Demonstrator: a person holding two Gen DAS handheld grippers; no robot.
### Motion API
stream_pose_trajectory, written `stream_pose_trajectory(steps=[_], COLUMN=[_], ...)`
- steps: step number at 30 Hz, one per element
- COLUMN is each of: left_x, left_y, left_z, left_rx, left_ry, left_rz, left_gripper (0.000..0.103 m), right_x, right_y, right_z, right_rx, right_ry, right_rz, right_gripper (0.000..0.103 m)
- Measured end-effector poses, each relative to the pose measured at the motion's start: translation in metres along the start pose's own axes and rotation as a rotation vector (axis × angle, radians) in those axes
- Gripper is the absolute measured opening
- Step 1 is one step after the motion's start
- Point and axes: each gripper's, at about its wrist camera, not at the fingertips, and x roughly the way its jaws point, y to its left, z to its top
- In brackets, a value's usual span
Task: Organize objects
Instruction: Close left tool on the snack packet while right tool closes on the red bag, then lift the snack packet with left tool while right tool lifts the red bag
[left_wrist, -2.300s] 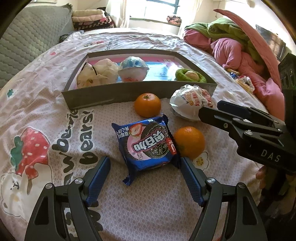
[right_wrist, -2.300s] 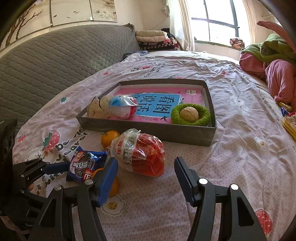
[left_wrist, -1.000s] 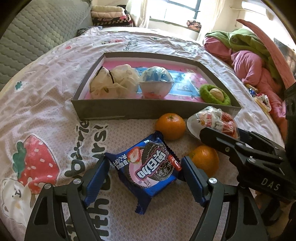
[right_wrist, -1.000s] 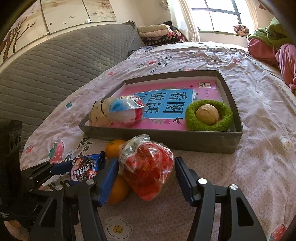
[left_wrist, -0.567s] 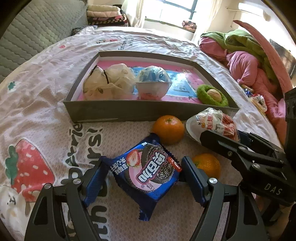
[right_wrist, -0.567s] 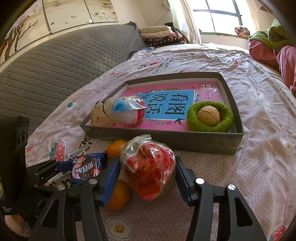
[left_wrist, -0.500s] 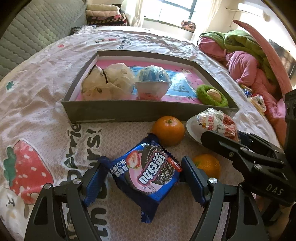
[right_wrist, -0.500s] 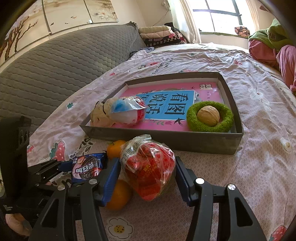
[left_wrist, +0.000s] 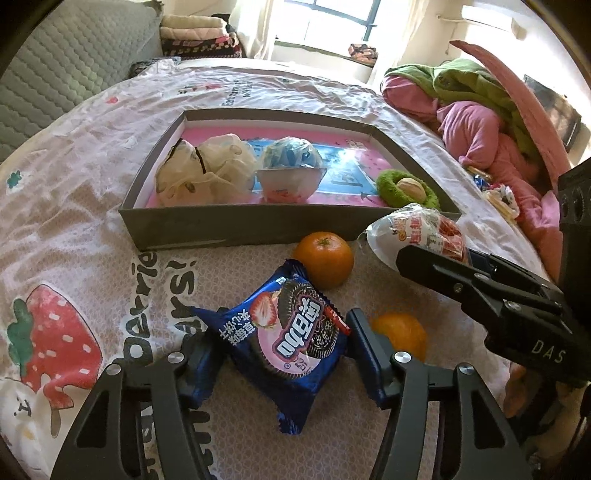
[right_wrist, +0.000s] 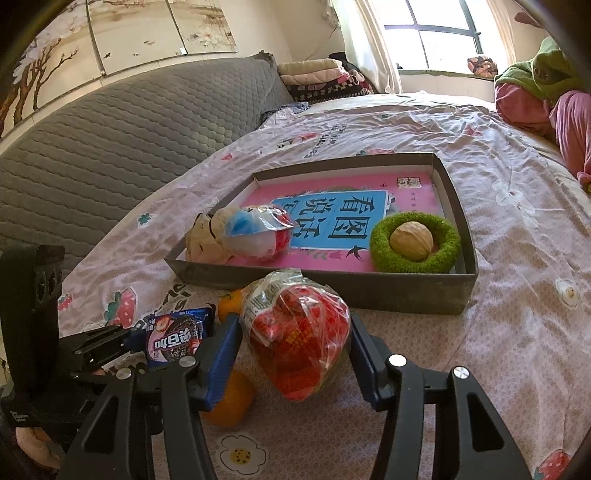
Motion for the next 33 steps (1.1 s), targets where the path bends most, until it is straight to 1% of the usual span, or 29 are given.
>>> stream_pose_trajectory(steps=[11, 18, 33], left_x=[-0.009, -0.016, -0.026], left_y=[0.004, 0.002, 0.001], left_z=[0.002, 0.005, 0.014], left_rx=[-0.018, -0.006, 0.005], left_ry=[-0.023, -0.046, -0.088], left_rz=[-0.020, -0.013, -0.001], left_gripper=[0.063, 0.063, 0.063], right_x=[-0.004, -0.007, -0.018], right_y=[-0.001, -0.001, 0.009], right_z=[0.001, 0.003, 0.005], right_rx=[0.009, 0.012, -0.054], right_ry=[-0.016, -0.031, -0.083], right_rz=[0.010, 0.014, -0.032], right_gripper=[0.056, 0.056, 0.056])
